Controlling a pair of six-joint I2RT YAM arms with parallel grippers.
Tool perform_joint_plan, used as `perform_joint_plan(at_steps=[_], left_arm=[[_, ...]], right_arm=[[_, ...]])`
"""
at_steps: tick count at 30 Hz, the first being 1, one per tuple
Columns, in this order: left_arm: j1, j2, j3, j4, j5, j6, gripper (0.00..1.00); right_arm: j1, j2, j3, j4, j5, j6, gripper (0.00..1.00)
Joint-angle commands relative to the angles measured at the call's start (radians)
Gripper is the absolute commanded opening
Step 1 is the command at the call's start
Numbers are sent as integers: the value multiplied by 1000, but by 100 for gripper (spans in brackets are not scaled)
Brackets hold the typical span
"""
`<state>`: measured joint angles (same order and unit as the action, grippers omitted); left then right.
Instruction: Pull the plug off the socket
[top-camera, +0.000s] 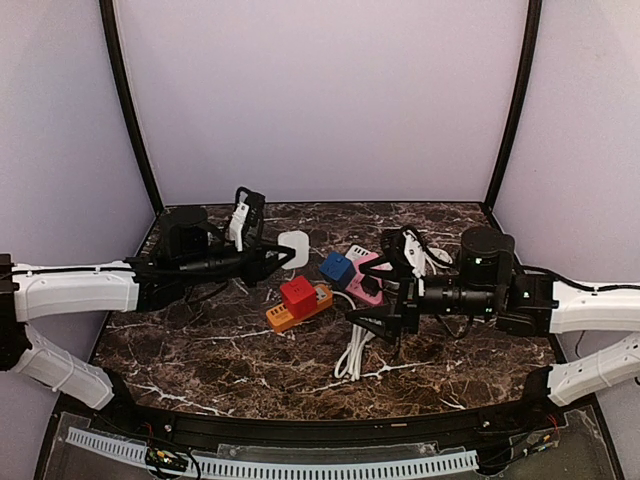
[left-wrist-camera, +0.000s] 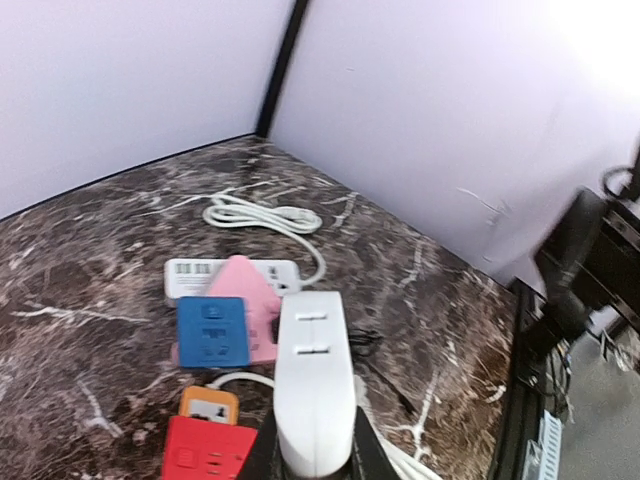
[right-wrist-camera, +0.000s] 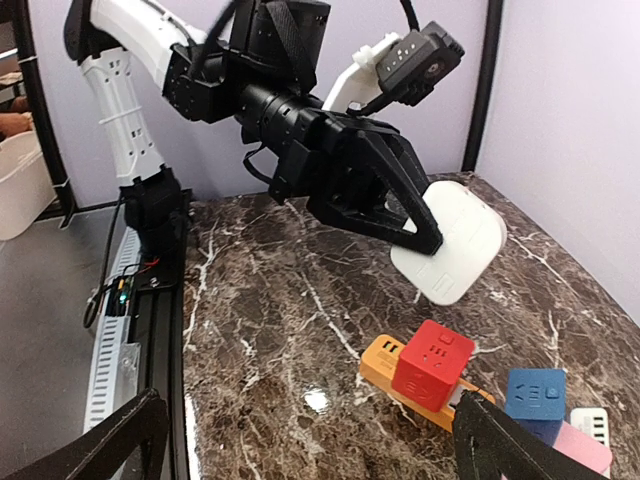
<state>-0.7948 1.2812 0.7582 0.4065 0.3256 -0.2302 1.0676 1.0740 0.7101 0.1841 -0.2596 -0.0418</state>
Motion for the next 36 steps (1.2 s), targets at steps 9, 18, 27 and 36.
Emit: perform_joint_plan(at_steps=[9, 18, 27, 36], left_arm=[[405, 359, 259, -61, -213, -469, 1], [523, 677, 470, -107, -117, -512, 1], [544, 822, 605, -196, -119, -512, 7], [551, 852, 655, -310, -136, -526, 33]], right_arm=[[-14, -64, -73, 89, 223, 145, 99], [-14, -5, -54, 84, 187, 188, 99], [-14, 25, -35, 79, 175, 199, 99], [-14, 34, -35, 78, 173, 198, 99]])
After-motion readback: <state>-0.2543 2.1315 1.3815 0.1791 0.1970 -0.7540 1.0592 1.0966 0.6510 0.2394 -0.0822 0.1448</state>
